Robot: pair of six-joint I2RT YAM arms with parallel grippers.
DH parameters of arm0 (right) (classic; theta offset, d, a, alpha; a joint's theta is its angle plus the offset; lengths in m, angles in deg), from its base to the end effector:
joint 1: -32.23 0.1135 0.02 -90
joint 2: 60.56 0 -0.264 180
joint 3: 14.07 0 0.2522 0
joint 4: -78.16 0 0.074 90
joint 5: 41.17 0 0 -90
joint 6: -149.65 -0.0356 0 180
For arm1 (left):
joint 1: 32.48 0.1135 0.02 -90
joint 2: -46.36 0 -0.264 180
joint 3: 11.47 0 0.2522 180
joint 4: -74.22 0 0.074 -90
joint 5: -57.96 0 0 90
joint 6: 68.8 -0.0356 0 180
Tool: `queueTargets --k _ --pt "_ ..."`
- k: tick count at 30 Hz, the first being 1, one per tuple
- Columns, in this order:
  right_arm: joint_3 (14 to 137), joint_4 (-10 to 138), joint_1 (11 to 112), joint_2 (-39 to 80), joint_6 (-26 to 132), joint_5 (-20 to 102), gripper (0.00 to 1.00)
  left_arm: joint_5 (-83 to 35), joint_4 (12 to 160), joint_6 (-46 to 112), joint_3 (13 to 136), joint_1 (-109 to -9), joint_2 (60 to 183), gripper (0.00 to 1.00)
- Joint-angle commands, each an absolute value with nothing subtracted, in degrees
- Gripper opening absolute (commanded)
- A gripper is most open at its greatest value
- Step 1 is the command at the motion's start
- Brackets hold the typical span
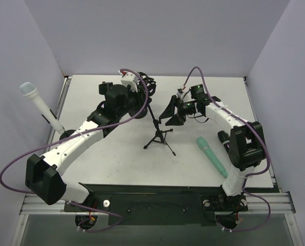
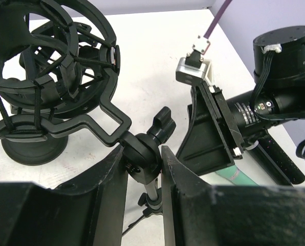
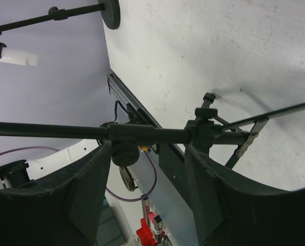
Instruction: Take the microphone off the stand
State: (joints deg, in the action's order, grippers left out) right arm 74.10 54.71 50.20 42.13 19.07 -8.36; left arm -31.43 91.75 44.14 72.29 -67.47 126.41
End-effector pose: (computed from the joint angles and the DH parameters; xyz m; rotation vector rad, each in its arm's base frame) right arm 0.3671 0.1505 0.2504 -0.1490 2.3737 1.6414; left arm 0.2722 -0.1910 0.3637 0.2043 1.8615 -0.7196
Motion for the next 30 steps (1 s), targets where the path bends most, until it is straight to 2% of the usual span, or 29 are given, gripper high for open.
queueTargets --k 1,5,14,25,30 --pt "73.25 51.75 50.16 38.58 21.41 -10.22 0.53 -33.27 86.13 45.54 74.89 -66.85 124.84 0.0" --pt "72.99 53.85 50.77 39.54 19.66 -15.14 0.47 -33.0 85.87 45.55 74.54 -66.76 124.93 0.0" --pt "72.11 57.1 51.56 39.54 18.17 -16.03 0.47 -32.04 85.34 45.81 74.1 -66.68 125.02 0.0" --pt "71.23 63.78 51.65 41.04 13.16 -16.82 0.28 -32.04 84.99 46.25 73.75 -66.67 125.02 0.0" --pt "71.05 65.89 51.56 41.65 11.92 -17.26 0.23 -32.04 84.81 46.34 73.57 -66.59 125.19 0.0"
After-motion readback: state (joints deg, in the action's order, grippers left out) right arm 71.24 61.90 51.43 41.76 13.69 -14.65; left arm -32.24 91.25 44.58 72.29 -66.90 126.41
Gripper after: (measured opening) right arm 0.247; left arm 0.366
